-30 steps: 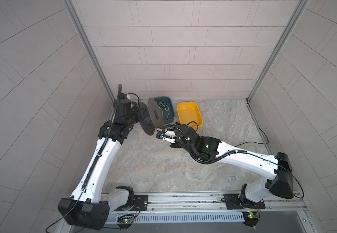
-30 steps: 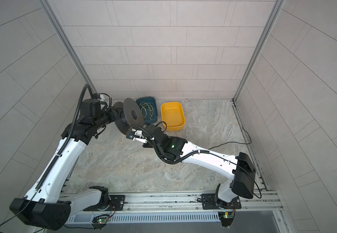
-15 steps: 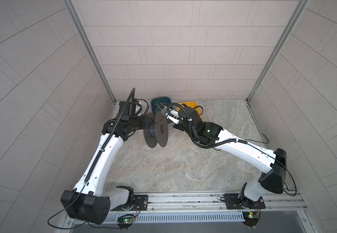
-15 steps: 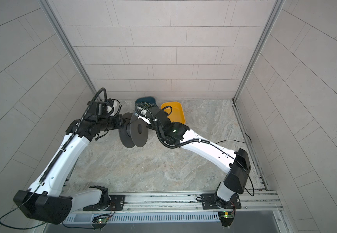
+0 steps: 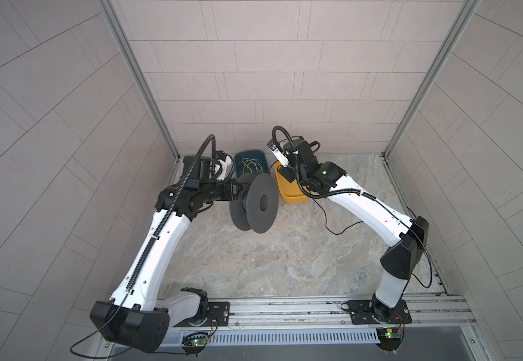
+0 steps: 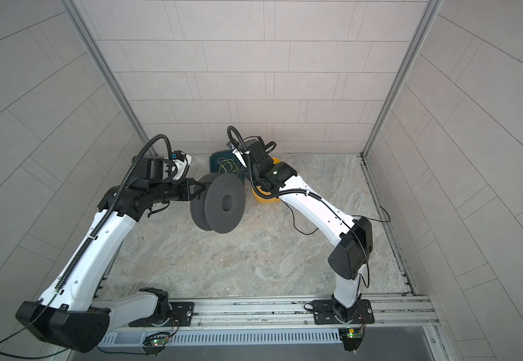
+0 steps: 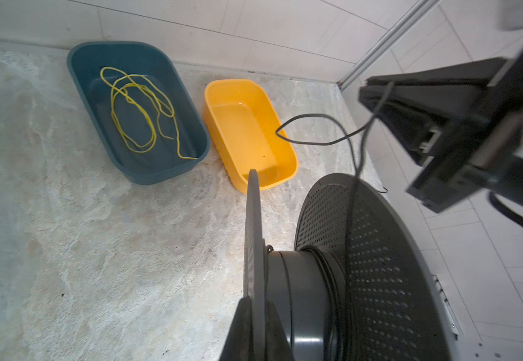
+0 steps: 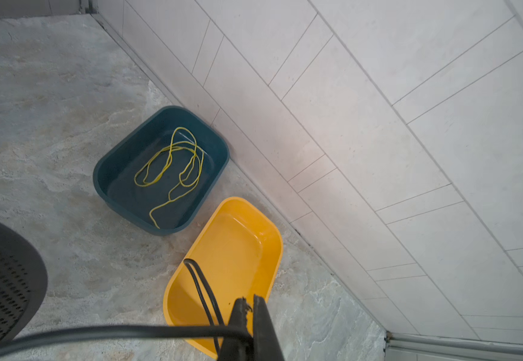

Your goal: Wrap the cables

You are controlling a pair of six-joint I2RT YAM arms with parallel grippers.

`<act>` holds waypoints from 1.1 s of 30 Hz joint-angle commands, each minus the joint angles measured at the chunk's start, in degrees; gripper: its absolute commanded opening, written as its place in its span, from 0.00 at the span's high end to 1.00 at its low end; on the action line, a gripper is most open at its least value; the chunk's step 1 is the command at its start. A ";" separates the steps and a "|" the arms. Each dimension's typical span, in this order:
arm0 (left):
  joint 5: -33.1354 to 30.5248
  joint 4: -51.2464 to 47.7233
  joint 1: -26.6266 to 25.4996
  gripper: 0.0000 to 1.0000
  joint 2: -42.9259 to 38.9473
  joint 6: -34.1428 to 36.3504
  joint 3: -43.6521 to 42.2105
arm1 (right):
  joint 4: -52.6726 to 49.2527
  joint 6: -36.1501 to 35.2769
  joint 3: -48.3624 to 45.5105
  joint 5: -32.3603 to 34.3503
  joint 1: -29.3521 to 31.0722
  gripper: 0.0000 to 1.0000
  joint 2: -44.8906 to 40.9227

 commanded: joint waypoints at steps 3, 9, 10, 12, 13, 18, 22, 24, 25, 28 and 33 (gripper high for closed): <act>5.35 0.77 0.15 1.00 -2.78 -0.77 3.58 | -5.53 8.81 0.22 -2.38 -5.11 1.00 1.72; 8.41 5.10 0.19 1.00 -2.71 -5.80 4.69 | -1.95 13.22 -9.51 -11.37 -7.39 1.00 -1.84; 8.39 5.43 0.26 1.00 -2.50 -6.65 5.24 | -0.81 13.34 -11.91 -13.05 -7.46 1.00 -2.95; 8.85 6.42 0.35 1.00 -2.00 -8.24 5.90 | 2.00 14.93 -16.73 -15.64 -7.55 1.00 -5.64; 8.95 7.48 0.33 1.00 -1.89 -9.42 6.00 | 3.85 15.97 -19.58 -17.82 -7.75 1.00 -6.96; 8.89 12.54 0.35 1.00 -1.47 -14.20 5.65 | 10.54 20.52 -30.12 -27.50 -9.09 1.00 -12.18; 10.25 16.27 0.35 1.00 -0.92 -17.69 5.64 | 15.39 22.69 -36.02 -35.15 -9.28 1.00 -16.16; 11.32 16.98 0.34 1.00 -0.38 -18.89 6.45 | 18.39 23.19 -38.59 -36.80 -9.29 1.00 -18.13; 11.82 17.20 0.35 1.00 -0.17 -19.51 6.94 | 19.59 23.15 -39.70 -36.93 -9.37 1.00 -18.99; 11.97 17.86 0.30 1.00 -0.46 -20.45 7.39 | 21.56 22.72 -41.36 -35.94 -9.68 0.94 -20.68; 12.86 17.35 0.35 1.00 -0.41 -21.05 7.83 | 20.76 20.69 -41.14 -34.44 -10.31 0.84 -22.13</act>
